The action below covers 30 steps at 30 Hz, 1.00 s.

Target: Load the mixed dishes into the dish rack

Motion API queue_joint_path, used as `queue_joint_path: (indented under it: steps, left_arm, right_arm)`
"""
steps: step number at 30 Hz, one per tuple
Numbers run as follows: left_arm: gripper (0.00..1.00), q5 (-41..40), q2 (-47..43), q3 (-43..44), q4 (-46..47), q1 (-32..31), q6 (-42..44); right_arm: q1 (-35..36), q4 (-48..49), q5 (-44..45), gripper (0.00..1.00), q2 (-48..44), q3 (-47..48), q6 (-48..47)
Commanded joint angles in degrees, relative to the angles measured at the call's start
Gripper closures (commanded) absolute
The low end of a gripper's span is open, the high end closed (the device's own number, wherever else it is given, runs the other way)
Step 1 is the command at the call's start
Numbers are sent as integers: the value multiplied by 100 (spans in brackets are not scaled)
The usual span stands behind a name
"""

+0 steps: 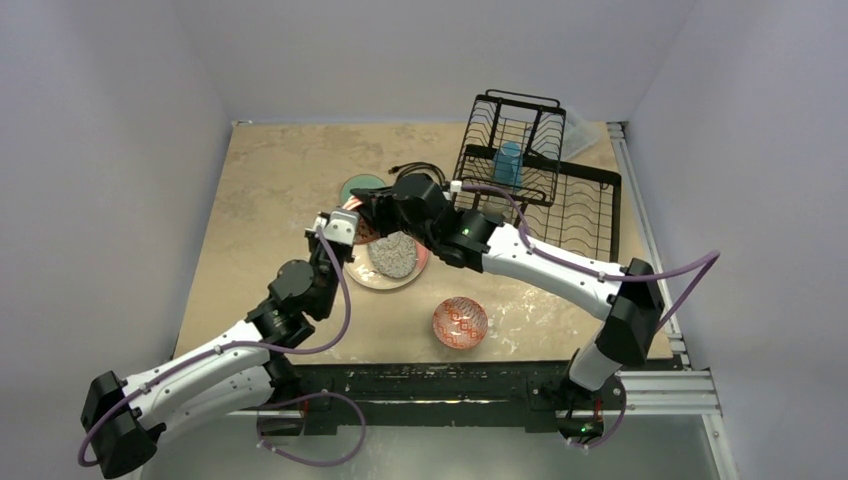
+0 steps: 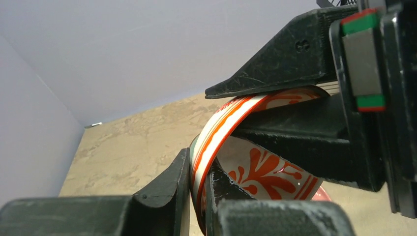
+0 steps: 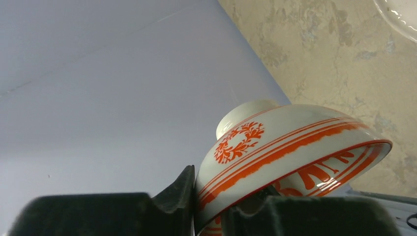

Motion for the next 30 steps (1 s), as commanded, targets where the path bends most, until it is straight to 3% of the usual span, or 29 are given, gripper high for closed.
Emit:
queue_joint_path:
  steps: [1,3,5,9,13,15,17,21,25,27,30]
  left_arm:
    - [100,129,-123,43,879,-204,328]
    - [100,311,-168,99,693,-217,299]
    - [99,697,-392,319,-109,-219,29]
    - [52,1558,-897,568,-1025,-218,-480]
    - [29,2118,-1326,468,-1112,-218,-569]
    - [25,2202,-1518,359,-971,-224,-580]
    - [24,2223,-1662,337,-990,-218,-595]
    - [24,1821,-1646,594,-1502,-221,-684]
    - [25,1250,-1492,819,-1816,-219,-702]
    - [26,1305,-1468,857,-1857,-218,-725]
    - [27,1499,-1413,869,-1895,-226,-794]
  right_arm:
    - [-34,-214,529,98,-30,264,-89]
    - [-35,-233,593,100,-86,248,-93]
    - [-31,-48,620,100,-191,129,-153]
    - [-36,1015,695,100,-566,-426,-727]
    - [-36,1882,832,100,-1022,-849,-1617]
    - [-41,2135,670,100,-1200,-950,-2064]
    - [-180,3050,234,100,-1383,-1203,-2889]
    - [-414,4077,-973,100,-1755,-1305,-4438]
    - [-587,3415,-1844,100,-2189,-804,-5918]
    - [-644,2788,-2227,100,-2428,-498,-7113]
    - [-960,2354,-2308,100,-3043,-799,-7706]
